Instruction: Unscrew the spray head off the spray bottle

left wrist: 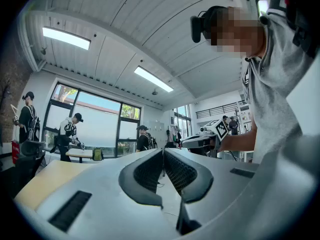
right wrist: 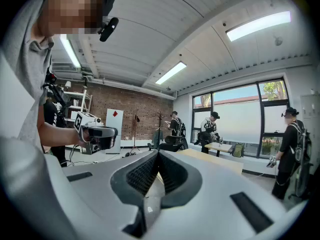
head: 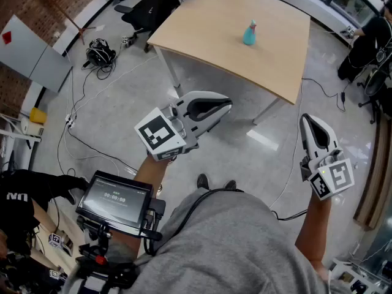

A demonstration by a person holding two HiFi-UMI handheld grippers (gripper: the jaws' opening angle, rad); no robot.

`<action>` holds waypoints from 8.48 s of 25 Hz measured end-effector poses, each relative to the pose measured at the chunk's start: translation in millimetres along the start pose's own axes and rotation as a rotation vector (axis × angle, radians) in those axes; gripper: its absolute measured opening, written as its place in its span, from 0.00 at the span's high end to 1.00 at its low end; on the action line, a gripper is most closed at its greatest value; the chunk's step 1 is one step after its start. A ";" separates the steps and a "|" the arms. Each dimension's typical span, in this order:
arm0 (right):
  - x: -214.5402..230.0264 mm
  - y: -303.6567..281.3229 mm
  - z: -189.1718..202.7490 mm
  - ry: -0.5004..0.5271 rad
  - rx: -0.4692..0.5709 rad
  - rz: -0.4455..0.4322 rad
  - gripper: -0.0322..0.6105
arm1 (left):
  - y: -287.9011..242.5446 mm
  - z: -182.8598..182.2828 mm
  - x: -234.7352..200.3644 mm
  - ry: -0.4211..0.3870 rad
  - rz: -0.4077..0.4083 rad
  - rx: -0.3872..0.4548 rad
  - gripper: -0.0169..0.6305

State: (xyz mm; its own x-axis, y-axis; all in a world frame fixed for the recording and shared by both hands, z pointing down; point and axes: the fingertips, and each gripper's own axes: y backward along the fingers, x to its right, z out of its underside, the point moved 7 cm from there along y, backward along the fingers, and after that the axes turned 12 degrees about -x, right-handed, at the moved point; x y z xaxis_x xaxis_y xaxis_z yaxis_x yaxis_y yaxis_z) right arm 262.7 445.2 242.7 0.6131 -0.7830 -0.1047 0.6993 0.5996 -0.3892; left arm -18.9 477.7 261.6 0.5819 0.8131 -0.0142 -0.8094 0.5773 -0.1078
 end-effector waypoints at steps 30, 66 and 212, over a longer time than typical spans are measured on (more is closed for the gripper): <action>109.1 -116.7 -25.0 -0.109 0.061 0.096 0.94 | -44.0 12.2 -150.5 0.003 0.024 -0.005 0.95; 324.9 -439.3 -98.1 -0.187 0.066 0.067 0.94 | -271.9 71.6 -536.4 0.157 0.199 -0.072 0.95; 285.3 -552.4 -18.5 1.814 -0.442 -0.685 0.74 | -390.8 220.5 -495.1 -0.302 0.624 -0.487 0.34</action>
State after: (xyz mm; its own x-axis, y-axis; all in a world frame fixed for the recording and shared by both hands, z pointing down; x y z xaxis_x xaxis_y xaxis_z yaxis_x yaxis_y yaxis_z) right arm 44.5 -112.4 410.9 -0.8926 -0.2164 -0.3954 0.3151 0.3278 -0.8906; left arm -8.2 -134.2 529.9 -0.0622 0.9970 0.0459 -0.8103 -0.0236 -0.5855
